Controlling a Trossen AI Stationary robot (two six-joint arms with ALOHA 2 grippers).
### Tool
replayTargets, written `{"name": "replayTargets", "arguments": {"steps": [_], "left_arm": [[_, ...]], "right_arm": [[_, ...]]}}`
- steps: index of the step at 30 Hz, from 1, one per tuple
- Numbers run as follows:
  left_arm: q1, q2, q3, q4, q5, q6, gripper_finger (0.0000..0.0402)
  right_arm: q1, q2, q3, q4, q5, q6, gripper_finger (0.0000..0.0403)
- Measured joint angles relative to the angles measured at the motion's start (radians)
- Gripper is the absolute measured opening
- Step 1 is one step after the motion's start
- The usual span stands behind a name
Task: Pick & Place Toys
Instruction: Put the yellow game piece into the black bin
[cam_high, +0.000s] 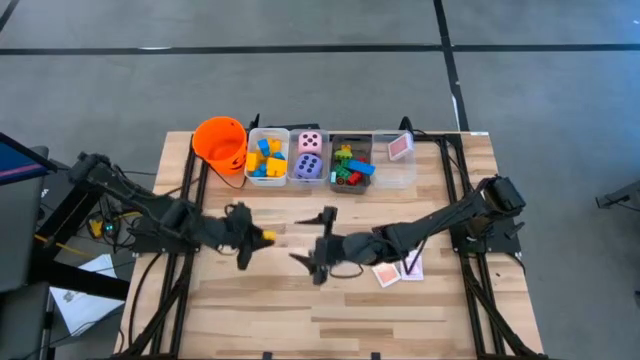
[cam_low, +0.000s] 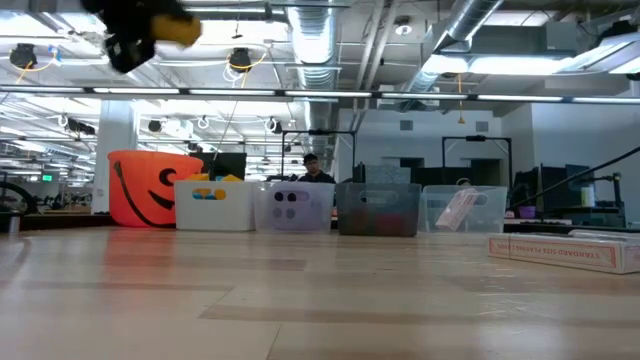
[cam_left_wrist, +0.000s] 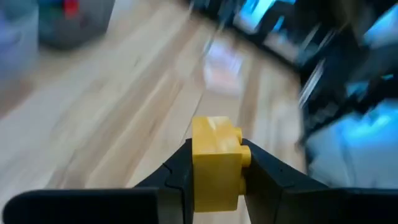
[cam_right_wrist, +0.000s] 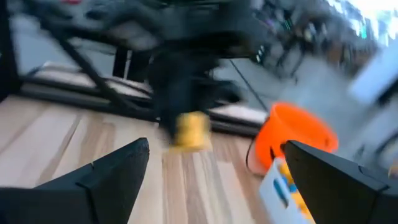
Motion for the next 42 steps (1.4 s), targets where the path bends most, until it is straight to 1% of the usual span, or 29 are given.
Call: {"name": "replayTargets", "arguments": {"steps": [2,4,8,11,18,25,30,34,42], "left_arm": [[0.032,-0.012,0.0,0.076,0.003,0.032,0.0085],[0.051,-0.017,0.0,0.15,0.041,0.067,0.0085],[0.078,0.002,0.0,0.304,0.152,0.099,0.0085],[0.083,0.035,0.0,0.397,0.195,0.107,0.0086],[0.101,0.12,0.0,0.507,0.216,0.108,0.0087],[0.162,0.184,0.0,0.663,0.325,0.131,0.0088],[0.191,0.213,0.0,0.7,0.366,0.131,0.0089],[0.197,0.215,0.0,0.708,0.376,0.131,0.0089],[0.197,0.215,0.0,0.741,0.385,0.131,0.0089]], "right_arm": [[0.021,0.0,0.0,0.003,0.001,-0.084,0.0372],[0.037,0.0,0.0,0.006,0.016,-0.121,0.0372],[0.047,0.0,0.0,0.031,0.057,-0.184,0.0372],[0.045,0.0,0.0,0.058,0.056,-0.211,0.0372],[0.045,0.0,0.0,0.073,0.055,-0.244,0.0372],[0.045,0.0,0.0,0.082,0.052,-0.247,0.0372],[0.045,0.0,0.0,0.096,0.052,-0.247,0.037],[0.045,0.0,0.0,0.115,0.052,-0.247,0.0354],[0.045,0.0,0.0,0.113,0.052,-0.239,0.0287]]}}
